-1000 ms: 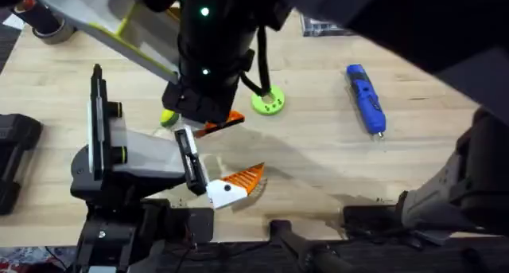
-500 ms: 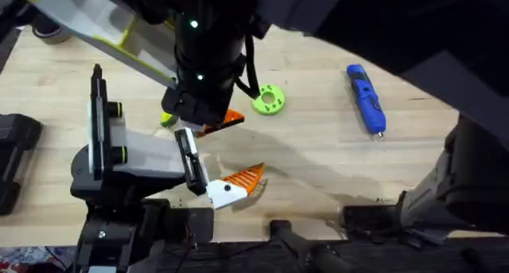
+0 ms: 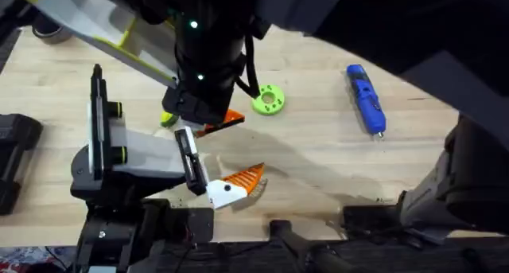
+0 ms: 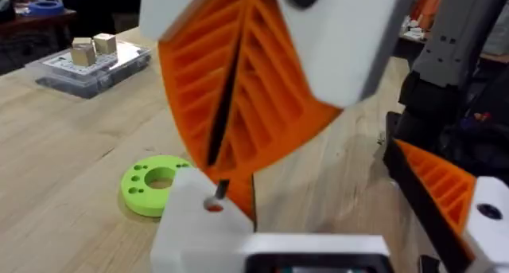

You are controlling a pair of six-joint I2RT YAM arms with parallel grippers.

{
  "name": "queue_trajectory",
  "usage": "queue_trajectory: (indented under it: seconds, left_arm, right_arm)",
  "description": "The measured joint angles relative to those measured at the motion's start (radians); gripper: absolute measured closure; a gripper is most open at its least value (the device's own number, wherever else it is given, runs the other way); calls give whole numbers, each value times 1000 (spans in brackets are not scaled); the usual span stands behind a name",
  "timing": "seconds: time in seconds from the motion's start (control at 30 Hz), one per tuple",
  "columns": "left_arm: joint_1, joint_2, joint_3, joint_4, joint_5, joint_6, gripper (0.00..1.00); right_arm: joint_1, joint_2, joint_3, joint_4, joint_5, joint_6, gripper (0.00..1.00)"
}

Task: Pick up the gripper from the table and insert it into the empty holder that is missing its gripper. Then pick up a screw, insert it into the mounting hole, and use the screwdriver to tighten it. Finally, clean up the table by picking up the vegetable and placing it into the bucket.

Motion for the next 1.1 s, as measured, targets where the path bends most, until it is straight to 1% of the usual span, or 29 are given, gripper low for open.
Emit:
queue_trajectory:
  seconds: [0.23, 1.1]
  left_arm:
    - [0, 0, 0, 0, 0, 0, 11]
    - [0, 0, 0, 0, 0, 0, 11]
  right_arm:
    - [0, 0, 0, 1, 16, 0, 991]
    - [1, 0, 0, 3, 0, -5, 991]
